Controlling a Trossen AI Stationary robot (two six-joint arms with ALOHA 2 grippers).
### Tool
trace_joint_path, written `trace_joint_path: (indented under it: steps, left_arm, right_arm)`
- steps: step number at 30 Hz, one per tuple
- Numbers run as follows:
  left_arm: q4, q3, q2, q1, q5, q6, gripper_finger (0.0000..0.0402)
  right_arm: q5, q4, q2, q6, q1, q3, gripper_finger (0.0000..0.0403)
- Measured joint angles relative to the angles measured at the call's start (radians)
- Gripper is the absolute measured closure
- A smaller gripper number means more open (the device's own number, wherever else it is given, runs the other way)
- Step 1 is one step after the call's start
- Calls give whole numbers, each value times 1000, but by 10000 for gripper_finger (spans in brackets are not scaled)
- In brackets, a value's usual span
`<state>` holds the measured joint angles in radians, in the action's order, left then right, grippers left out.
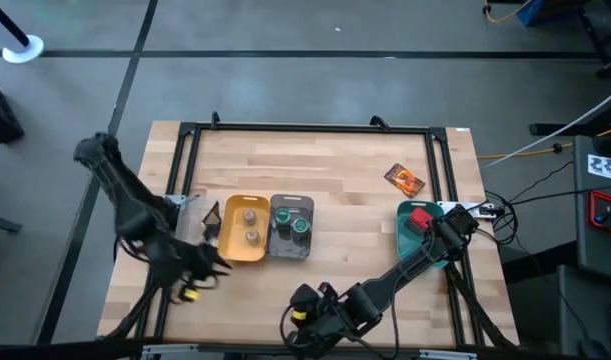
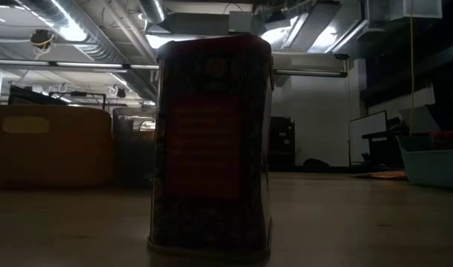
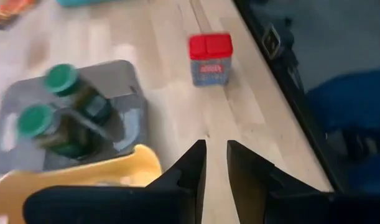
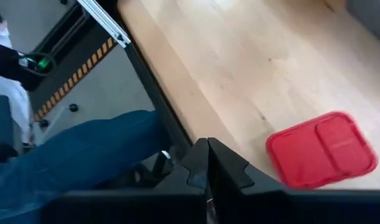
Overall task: Sort spices by type
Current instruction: Put the red spice can into the green bin
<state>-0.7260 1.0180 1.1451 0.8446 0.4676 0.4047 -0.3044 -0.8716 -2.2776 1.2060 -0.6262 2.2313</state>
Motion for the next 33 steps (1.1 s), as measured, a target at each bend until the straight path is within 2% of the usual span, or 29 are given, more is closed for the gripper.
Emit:
trace_joint_path:
  steps: [4,9,16,20,25,33]
  left_arm:
    - [1,-106,-177,100,96,117,345]
    - [6,-213,-321,156,138,198,345]
    - [13,-256,-414,159,149,103,345]
    - [12,-255,-461,159,152,37,345]
    - [3,-255,-534,159,152,-12,345]
    - [-26,-255,-662,158,168,-72,345]
  right_arm:
    - [11,-3,0,105,0,1,393]
    - [132,-2,0,217,13,1,393]
    - [210,9,0,330,34,0,393]
    - [227,8,0,344,49,0,387]
    - [232,2,0,439,73,0,333]
    - [342,1,0,517,107,0,217]
